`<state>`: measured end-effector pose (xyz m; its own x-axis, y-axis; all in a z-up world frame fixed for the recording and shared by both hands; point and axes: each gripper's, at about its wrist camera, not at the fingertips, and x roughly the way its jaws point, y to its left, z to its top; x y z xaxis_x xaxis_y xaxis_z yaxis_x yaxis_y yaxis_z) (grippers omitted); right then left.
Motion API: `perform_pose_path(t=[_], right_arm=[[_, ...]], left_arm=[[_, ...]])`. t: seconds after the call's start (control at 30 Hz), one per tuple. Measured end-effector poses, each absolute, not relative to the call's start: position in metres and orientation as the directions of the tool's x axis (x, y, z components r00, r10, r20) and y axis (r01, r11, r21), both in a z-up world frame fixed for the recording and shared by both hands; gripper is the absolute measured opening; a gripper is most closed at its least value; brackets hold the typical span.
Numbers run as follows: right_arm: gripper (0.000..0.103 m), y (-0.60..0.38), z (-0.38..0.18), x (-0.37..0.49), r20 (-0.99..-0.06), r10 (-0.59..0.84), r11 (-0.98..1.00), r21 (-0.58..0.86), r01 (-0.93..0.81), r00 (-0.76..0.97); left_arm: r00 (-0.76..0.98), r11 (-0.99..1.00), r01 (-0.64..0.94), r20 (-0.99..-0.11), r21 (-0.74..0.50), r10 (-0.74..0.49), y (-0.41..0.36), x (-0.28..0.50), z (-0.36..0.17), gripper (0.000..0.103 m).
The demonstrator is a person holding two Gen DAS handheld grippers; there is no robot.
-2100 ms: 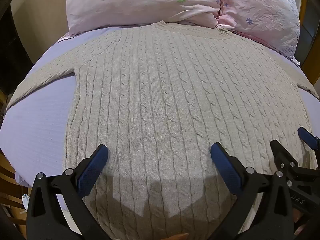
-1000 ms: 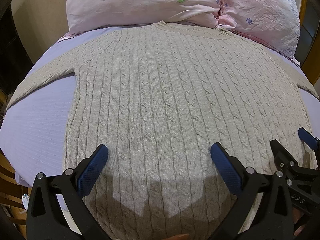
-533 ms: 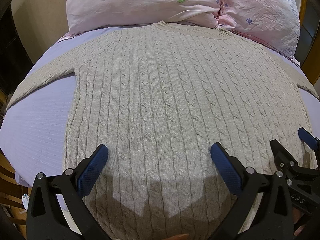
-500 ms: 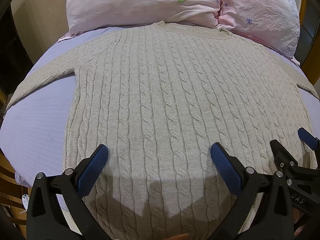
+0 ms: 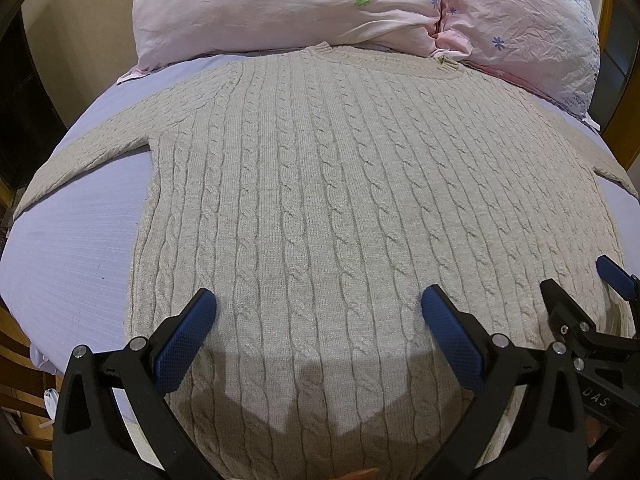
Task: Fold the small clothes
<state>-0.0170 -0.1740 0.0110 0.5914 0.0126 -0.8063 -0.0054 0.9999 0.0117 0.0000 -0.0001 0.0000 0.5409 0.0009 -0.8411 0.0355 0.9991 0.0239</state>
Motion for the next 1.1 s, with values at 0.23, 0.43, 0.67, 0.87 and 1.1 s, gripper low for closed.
perform_pose_path(t=[0.23, 0.43, 0.67, 0.87, 1.1], right_arm=[[0.101, -0.177, 0.011, -0.018, -0.809, 0.012, 1.000, 0.011, -0.005, 0.588], [0.101, -0.179, 0.009, -0.017, -0.809, 0.014, 1.000, 0.010, -0.010, 0.587], [0.101, -0.178, 0.009, -0.018, -0.801, 0.030, 0.999, 0.010, -0.037, 0.598], [0.095, -0.248, 0.040, -0.003, -0.745, 0.137, 0.981, 0.192, 0.013, 0.653], [0.092, -0.475, 0.066, 0.026, -0.719, -0.095, 0.733, 0.418, 0.537, 0.688]], left_arm=[[0.542, 0.999, 0.036, -0.841, 0.024, 0.001, 0.000, 0.000, 0.000, 0.102], [0.542, 0.999, 0.036, -0.840, 0.024, 0.001, 0.000, 0.000, 0.000, 0.102], [0.553, 0.999, 0.038, -0.833, 0.025, 0.000, -0.001, 0.000, 0.001, 0.102], [0.583, 0.997, 0.071, -0.812, 0.015, -0.029, 0.004, -0.007, 0.004, 0.102], [0.663, 0.993, 0.085, -0.739, -0.084, -0.120, 0.035, 0.010, 0.023, 0.102]])
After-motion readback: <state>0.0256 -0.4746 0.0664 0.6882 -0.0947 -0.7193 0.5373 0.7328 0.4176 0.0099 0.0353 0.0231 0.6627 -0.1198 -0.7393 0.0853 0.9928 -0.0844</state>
